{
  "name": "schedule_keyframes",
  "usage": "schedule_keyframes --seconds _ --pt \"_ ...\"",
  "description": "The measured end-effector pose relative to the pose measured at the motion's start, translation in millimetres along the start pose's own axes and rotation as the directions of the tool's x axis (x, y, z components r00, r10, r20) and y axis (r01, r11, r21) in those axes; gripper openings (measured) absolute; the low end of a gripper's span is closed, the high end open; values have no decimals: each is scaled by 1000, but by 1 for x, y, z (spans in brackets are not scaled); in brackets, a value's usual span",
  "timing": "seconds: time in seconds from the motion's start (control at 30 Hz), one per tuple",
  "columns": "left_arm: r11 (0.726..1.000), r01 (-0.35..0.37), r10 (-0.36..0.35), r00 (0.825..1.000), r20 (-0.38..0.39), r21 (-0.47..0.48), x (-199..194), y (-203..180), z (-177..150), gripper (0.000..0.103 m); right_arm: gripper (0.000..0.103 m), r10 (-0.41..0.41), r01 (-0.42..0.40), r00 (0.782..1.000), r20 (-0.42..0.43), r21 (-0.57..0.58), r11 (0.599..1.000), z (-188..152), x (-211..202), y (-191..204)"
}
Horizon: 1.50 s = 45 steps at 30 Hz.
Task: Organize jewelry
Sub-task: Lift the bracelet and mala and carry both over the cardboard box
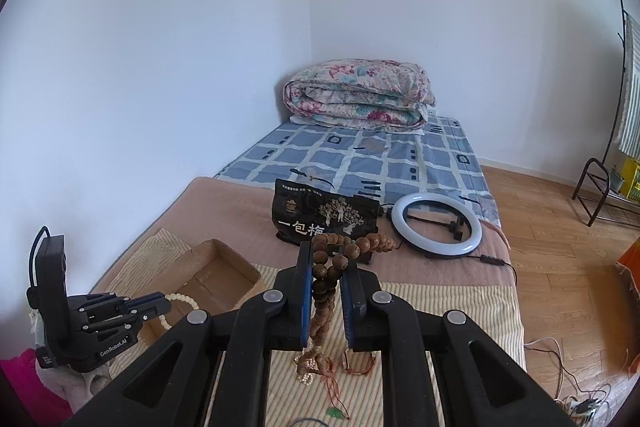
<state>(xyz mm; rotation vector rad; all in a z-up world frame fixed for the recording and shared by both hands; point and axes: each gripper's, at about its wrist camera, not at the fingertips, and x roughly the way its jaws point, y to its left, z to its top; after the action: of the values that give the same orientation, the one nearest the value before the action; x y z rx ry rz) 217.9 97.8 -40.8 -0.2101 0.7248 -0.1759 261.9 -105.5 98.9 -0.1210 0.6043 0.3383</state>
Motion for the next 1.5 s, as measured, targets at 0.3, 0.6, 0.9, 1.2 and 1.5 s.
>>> schedule_keyframes --seconds 0.3,0.6,0.9,1.2,1.5 --pt "995 -60 60 998 -3 -76 -11 48 -9 5 10 70 -66 997 46 -78 995 42 12 61" --pt "986 -95 93 995 -18 -136 -17 82 -16 5 10 128 -119 990 57 -135 984 71 33 110" --pt "973 -123 117 992 -38 -195 -13 102 -16 5 10 176 -166 983 48 -153 974 87 63 141" --pt "967 -135 120 989 -81 -216 0 109 -21 5 10 167 -174 984 -62 -141 975 62 128 156" --pt "963 -153 125 983 -134 -220 15 111 -29 5 10 149 -171 971 -189 -104 980 24 192 156"
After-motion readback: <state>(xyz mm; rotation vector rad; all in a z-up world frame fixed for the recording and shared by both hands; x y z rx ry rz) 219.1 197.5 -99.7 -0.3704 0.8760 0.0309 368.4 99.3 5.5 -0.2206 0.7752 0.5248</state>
